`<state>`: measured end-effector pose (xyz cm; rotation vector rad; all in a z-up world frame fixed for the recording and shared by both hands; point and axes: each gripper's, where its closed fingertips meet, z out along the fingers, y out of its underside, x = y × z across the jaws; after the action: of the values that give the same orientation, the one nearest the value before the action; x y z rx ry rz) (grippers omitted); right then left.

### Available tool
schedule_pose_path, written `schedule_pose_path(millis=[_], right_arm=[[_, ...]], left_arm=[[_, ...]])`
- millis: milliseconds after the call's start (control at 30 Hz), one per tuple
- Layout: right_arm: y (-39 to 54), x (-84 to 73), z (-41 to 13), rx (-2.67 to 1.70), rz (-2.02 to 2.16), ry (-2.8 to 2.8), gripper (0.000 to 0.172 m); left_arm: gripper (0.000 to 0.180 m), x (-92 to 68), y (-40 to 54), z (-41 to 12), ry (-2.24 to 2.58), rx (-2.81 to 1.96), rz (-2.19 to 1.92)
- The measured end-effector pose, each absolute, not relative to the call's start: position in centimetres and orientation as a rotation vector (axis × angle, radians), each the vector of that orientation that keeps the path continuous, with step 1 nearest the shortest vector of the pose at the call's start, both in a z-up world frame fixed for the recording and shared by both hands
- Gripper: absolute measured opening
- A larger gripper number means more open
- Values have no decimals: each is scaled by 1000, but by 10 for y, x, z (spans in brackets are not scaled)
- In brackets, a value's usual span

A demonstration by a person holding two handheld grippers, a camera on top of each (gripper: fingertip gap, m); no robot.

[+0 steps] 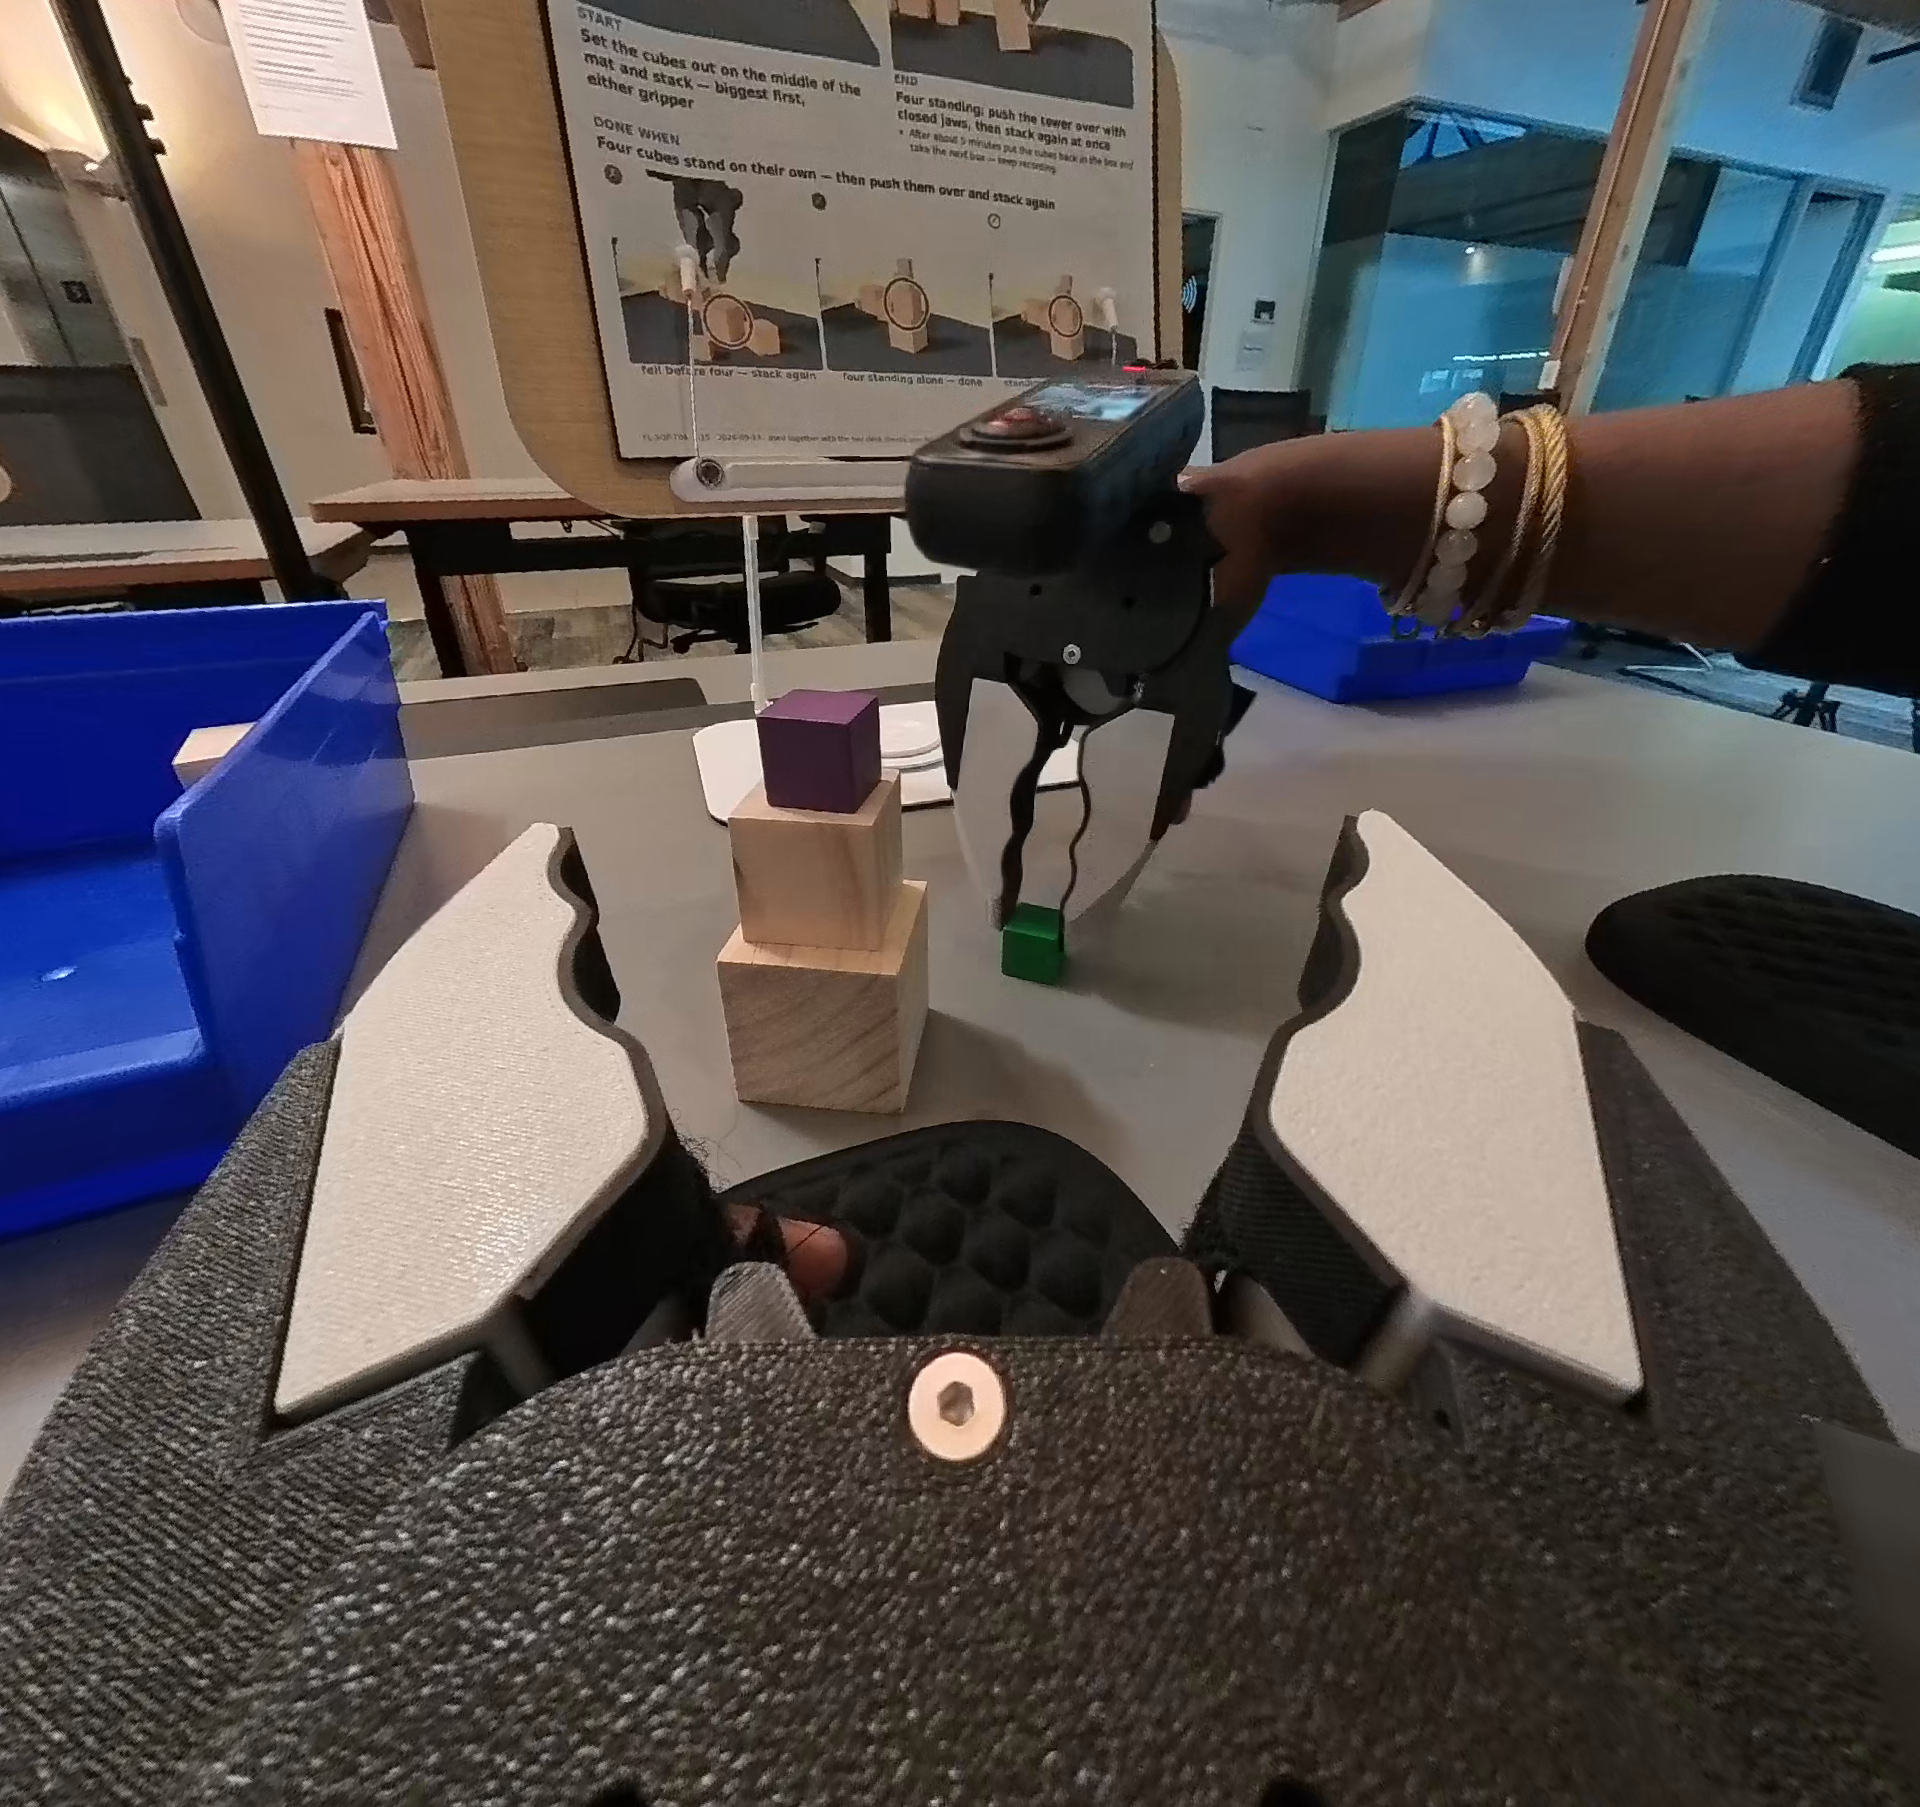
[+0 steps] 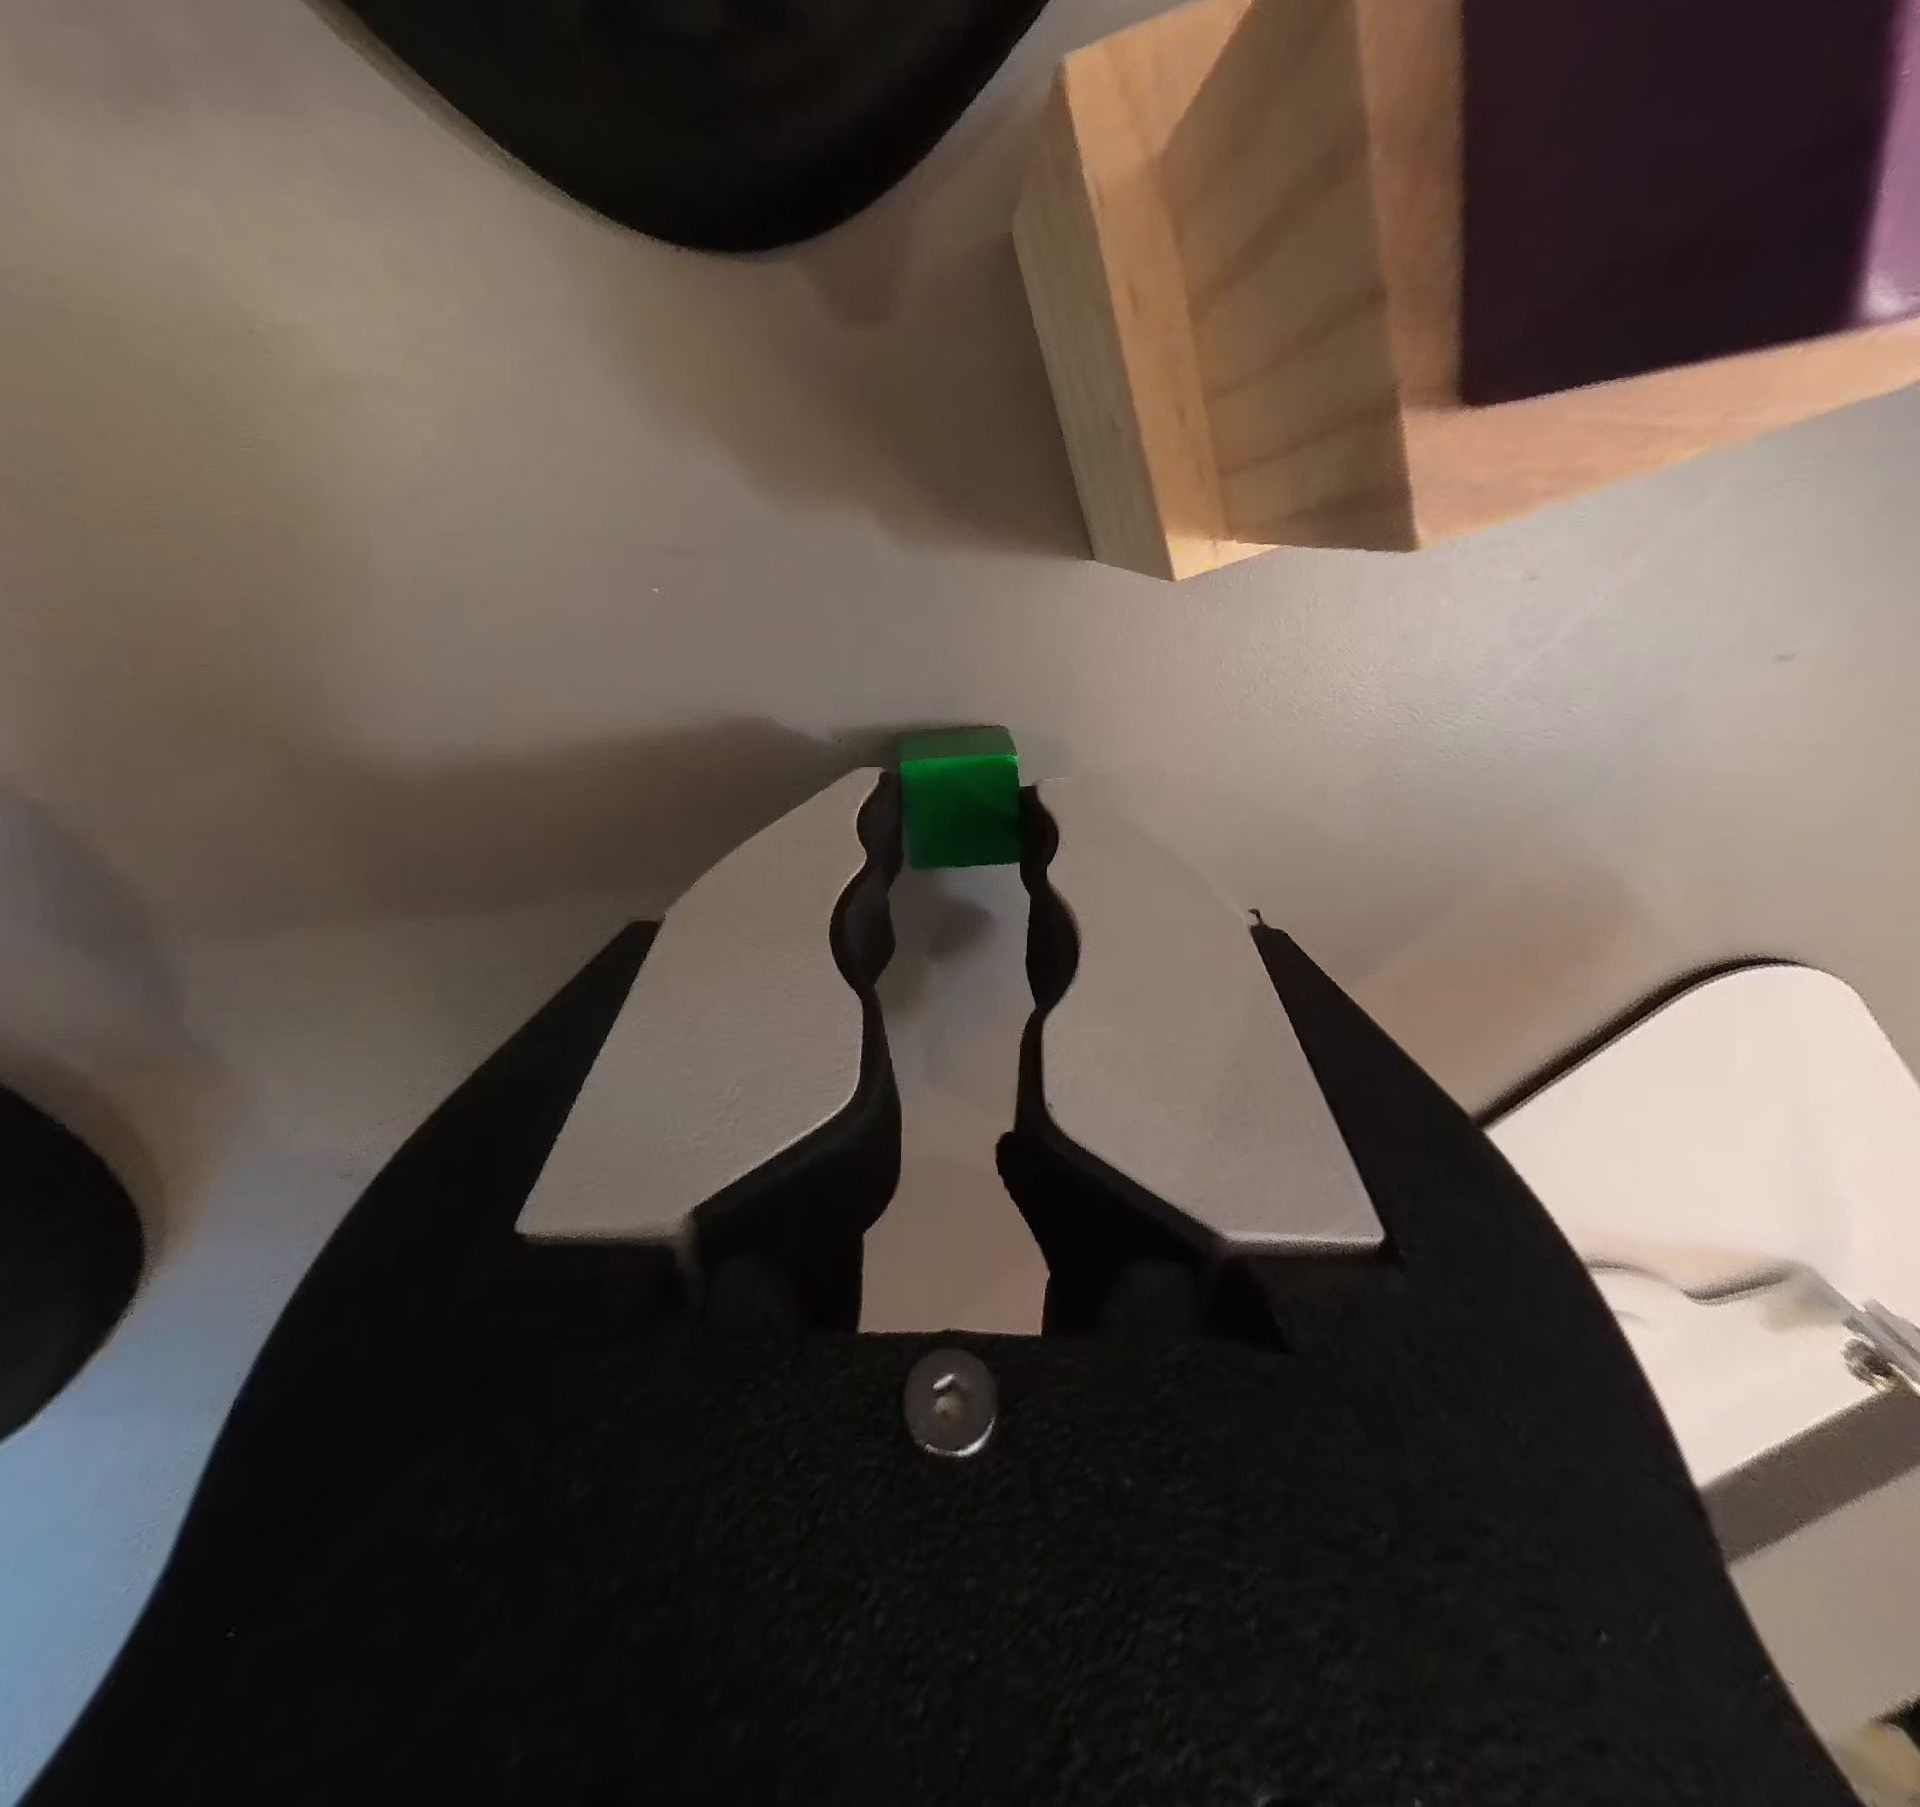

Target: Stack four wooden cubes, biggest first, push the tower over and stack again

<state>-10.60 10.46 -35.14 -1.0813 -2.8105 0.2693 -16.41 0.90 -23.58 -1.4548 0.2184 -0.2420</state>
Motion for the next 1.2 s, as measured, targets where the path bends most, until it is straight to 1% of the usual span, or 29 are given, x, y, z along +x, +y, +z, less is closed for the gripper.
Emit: schedule_pose_path(millis=[133,200,367,467,567,833,1200], right_arm=[[106,-105,-337,-1059,217,-2829,21],[105,-107,-314,-1047,200,-2828,21],[90,-135,-236,-922,206,-2797,21],[85,-154,-211,-832,138,-2818,21],[81,-169,-208,-796,111,-2854,21],[81,-178,-230,-786,59,-2941,21],[82,-181,-234,-806,68,-2953,21]], left_arm=[[130,-164,9,-236,216,-1452,-248],[130,-165,9,-236,214,-1452,-251],[130,-164,9,-236,216,-1452,-251],[130,-164,8,-235,218,-1450,-248],[130,-164,8,-235,218,-1448,-249],[129,-165,8,-235,212,-1446,-259],[129,-166,9,-235,207,-1447,-264]])
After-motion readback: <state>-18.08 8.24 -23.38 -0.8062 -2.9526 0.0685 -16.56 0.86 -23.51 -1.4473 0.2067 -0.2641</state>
